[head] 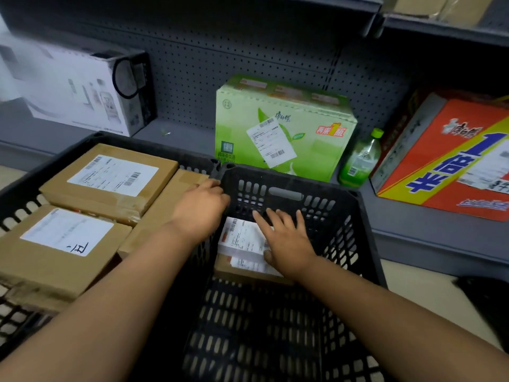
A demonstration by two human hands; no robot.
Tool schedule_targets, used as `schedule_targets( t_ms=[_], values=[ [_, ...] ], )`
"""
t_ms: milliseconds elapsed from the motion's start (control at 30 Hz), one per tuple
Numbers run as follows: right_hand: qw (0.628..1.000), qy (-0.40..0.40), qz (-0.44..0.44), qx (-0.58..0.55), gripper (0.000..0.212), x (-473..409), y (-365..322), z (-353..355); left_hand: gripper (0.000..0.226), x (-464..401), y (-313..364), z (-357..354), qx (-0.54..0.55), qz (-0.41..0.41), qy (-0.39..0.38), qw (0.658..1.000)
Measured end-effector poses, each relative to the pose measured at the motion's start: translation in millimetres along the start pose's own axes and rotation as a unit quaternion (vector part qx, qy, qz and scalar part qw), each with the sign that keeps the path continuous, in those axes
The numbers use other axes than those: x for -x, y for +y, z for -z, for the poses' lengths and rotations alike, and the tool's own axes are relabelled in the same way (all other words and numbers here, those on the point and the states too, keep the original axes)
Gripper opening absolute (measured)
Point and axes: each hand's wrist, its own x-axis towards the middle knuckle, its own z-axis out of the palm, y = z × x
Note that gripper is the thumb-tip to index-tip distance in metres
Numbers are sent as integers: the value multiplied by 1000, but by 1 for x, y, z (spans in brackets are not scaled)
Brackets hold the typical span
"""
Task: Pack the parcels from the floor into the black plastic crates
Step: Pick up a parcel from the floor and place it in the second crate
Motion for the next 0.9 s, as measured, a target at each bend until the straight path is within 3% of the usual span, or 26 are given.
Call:
schedule_targets(
  t_ms=[200,400,500,600,733,900],
  values=[
    [996,80,-4,34,86,58,62,56,12,-18,50,12,-35,-53,81,995],
    [987,125,-68,72,86,150,164,65,18,-42,183,35,-37,-211,159,964],
    [983,94,-137,76,83,206,228,53,37,-45,253,33,-27,-275,167,946],
    [969,45,-233,67,80,263,299,28,28,-46,312,21,-21,-298,150,942],
    [931,-35,-358,64,82,330,381,-24,34,-61,375,2,-19,-319,120,940],
    [896,-120,-426,26,85,377,439,-86,35,-82,438,-35,-19,-348,74,935]
  ],
)
